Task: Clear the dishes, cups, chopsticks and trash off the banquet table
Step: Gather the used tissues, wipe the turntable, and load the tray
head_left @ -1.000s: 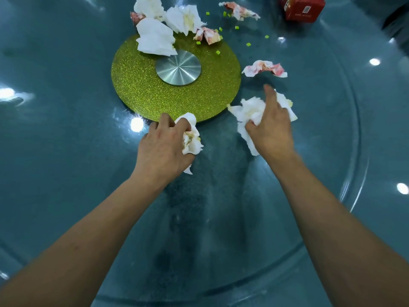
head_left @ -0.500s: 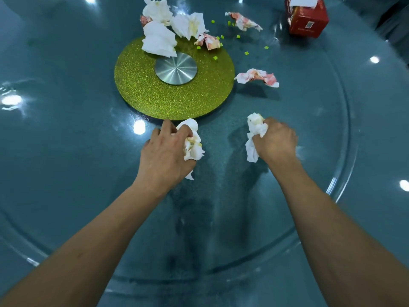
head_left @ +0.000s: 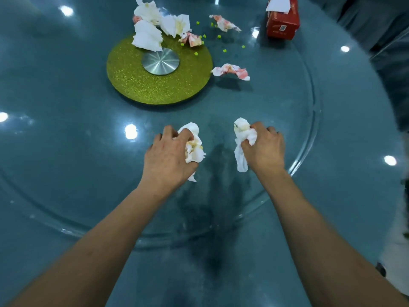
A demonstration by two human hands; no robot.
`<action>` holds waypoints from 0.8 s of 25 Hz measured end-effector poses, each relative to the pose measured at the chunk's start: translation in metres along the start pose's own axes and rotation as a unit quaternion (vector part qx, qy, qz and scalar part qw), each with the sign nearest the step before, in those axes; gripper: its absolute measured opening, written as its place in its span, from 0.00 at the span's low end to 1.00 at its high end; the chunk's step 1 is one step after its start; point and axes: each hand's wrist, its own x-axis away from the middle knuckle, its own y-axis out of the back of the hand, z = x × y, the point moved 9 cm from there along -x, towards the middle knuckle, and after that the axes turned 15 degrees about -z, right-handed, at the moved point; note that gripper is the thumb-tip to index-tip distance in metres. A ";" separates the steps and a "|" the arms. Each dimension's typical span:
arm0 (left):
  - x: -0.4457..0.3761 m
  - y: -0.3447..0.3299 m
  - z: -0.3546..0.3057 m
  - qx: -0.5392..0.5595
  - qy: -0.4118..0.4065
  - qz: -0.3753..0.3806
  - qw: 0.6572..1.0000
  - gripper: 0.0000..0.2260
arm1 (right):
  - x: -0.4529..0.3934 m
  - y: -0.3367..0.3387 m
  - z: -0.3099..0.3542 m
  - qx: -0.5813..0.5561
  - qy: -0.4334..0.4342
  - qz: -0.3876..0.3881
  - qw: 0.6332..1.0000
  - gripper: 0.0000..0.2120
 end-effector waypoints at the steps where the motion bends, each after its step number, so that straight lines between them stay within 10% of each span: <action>1: 0.008 0.002 -0.004 0.000 -0.004 0.006 1.000 0.22 | 0.009 0.007 -0.004 0.003 -0.006 0.002 1.000 0.16; 20: 0.142 -0.035 -0.174 0.078 -0.196 0.099 0.972 0.23 | 0.197 0.148 -0.168 0.009 -0.202 -0.076 0.976 0.17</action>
